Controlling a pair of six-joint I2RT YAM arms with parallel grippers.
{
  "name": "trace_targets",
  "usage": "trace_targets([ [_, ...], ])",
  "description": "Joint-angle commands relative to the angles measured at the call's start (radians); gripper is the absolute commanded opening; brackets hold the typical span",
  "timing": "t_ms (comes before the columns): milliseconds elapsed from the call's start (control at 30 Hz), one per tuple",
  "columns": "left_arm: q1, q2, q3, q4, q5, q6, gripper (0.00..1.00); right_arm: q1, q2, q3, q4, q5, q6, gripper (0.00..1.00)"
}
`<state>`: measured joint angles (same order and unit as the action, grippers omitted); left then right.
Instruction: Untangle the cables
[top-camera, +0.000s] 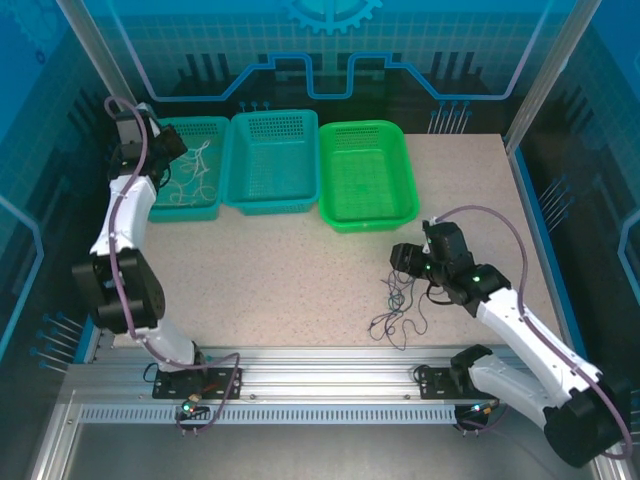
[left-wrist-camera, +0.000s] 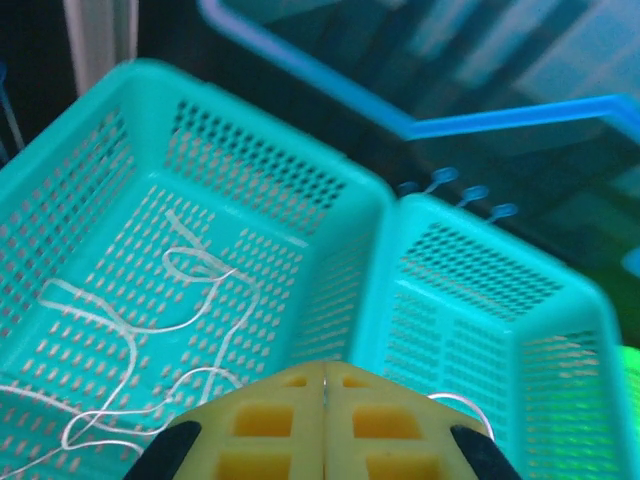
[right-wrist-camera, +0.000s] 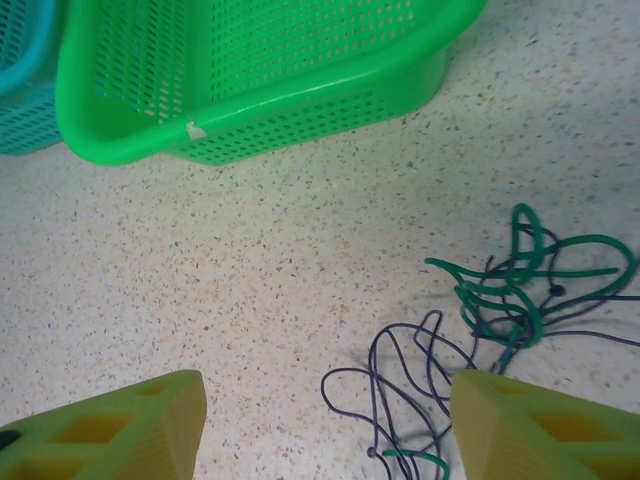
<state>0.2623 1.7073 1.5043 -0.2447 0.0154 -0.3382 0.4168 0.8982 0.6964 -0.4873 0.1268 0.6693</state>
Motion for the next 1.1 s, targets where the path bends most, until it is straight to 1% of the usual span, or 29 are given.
trace_targets([
  [0,0.017,0.001,0.038,-0.005,-0.005,0.004,0.4,-0.045,-0.048,0.029,-0.115,0.033,0.023,0.68],
  [67,0.018,-0.038,0.012,0.02,0.013,-0.004,0.47,-0.082,-0.059,0.029,-0.144,0.025,0.029,0.69],
  [133,0.017,-0.096,-0.029,0.057,0.05,-0.034,0.52,-0.112,-0.054,0.02,-0.151,0.01,0.029,0.7],
  [233,0.002,-0.197,-0.09,0.087,0.143,-0.092,0.54,-0.168,-0.023,0.005,-0.145,-0.028,0.032,0.7],
  [300,-0.041,-0.264,-0.132,0.093,0.187,-0.102,0.53,-0.201,0.014,0.003,-0.129,-0.07,0.029,0.7],
  [367,-0.111,-0.327,-0.173,0.09,0.219,-0.098,0.51,-0.223,0.066,0.004,-0.103,-0.105,0.023,0.7],
  [433,-0.205,-0.386,-0.215,0.097,0.269,-0.081,0.51,-0.236,0.133,0.016,-0.08,-0.13,0.013,0.7],
  [500,-0.308,-0.435,-0.261,0.101,0.283,-0.06,0.5,-0.244,0.208,0.034,-0.062,-0.146,0.004,0.7],
  [633,-0.524,-0.528,-0.388,0.162,0.277,0.0,0.49,-0.249,0.384,0.073,-0.01,-0.211,0.001,0.7],
  [700,-0.606,-0.561,-0.445,0.186,0.268,0.039,0.49,-0.249,0.464,0.081,0.018,-0.221,0.012,0.7],
  [767,-0.676,-0.582,-0.489,0.196,0.259,0.091,0.5,-0.248,0.53,0.084,0.047,-0.205,0.022,0.67],
  [800,-0.701,-0.59,-0.506,0.192,0.26,0.124,0.5,-0.248,0.562,0.085,0.062,-0.196,0.021,0.61],
  [867,-0.726,-0.599,-0.521,0.17,0.25,0.164,0.51,-0.248,0.603,0.09,0.084,-0.18,0.006,0.45],
  [967,-0.73,-0.599,-0.515,0.141,0.258,0.192,0.53,-0.249,0.61,0.098,0.09,-0.161,-0.024,0.12],
  [1000,-0.731,-0.597,-0.511,0.134,0.265,0.199,0.54,-0.25,0.592,0.097,0.09,-0.159,-0.039,0.04],
  [1033,-0.732,-0.595,-0.504,0.124,0.278,0.207,0.55,-0.25,0.562,0.097,0.087,-0.154,-0.054,0.0],
  [1067,-0.731,-0.591,-0.5,0.124,0.297,0.215,0.55,-0.249,0.532,0.097,0.082,-0.149,-0.067,0.0],
])
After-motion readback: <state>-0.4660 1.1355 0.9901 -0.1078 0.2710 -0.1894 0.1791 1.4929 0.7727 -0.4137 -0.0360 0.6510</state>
